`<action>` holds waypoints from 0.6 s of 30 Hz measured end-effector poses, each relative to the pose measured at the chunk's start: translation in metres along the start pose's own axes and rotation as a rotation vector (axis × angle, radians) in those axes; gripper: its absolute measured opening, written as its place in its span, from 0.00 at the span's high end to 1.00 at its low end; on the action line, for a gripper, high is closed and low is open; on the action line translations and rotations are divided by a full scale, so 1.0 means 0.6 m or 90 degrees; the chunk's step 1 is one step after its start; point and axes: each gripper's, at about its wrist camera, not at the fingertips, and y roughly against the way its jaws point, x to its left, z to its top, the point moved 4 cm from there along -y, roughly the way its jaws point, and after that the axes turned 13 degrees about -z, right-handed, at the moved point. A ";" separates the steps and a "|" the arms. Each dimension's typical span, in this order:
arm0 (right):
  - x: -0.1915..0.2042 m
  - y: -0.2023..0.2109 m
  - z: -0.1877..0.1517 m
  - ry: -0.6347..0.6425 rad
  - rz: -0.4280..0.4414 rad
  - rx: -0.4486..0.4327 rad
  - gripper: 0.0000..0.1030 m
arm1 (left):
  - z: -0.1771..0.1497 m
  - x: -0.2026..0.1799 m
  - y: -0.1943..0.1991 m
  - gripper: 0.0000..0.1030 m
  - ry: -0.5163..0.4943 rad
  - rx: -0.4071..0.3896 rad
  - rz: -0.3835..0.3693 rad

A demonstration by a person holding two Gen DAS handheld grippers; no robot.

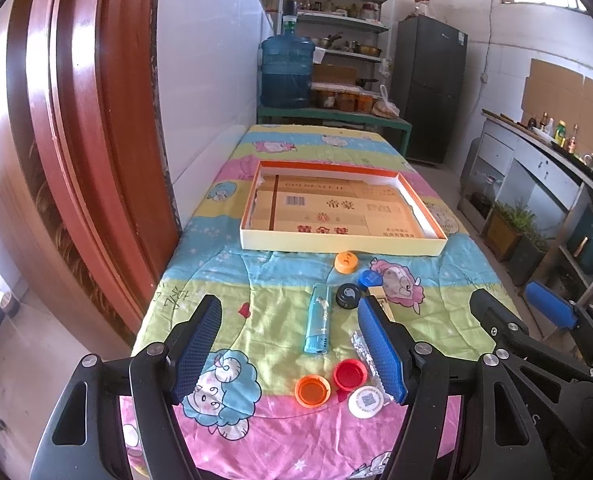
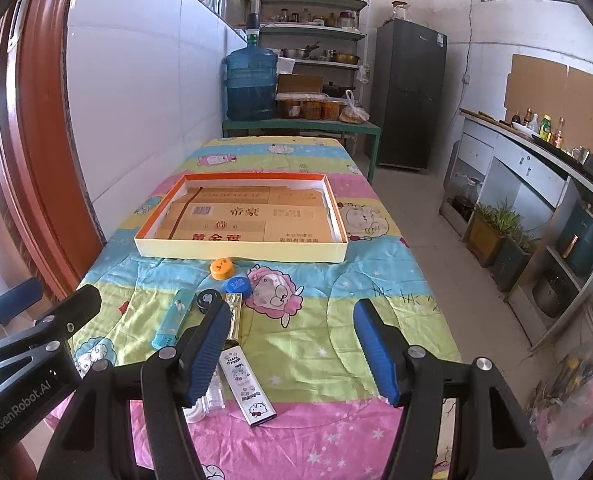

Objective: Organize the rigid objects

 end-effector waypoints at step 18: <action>0.002 -0.008 -0.004 -0.003 0.006 0.013 0.38 | -0.006 -0.001 -0.016 0.30 0.001 0.011 -0.005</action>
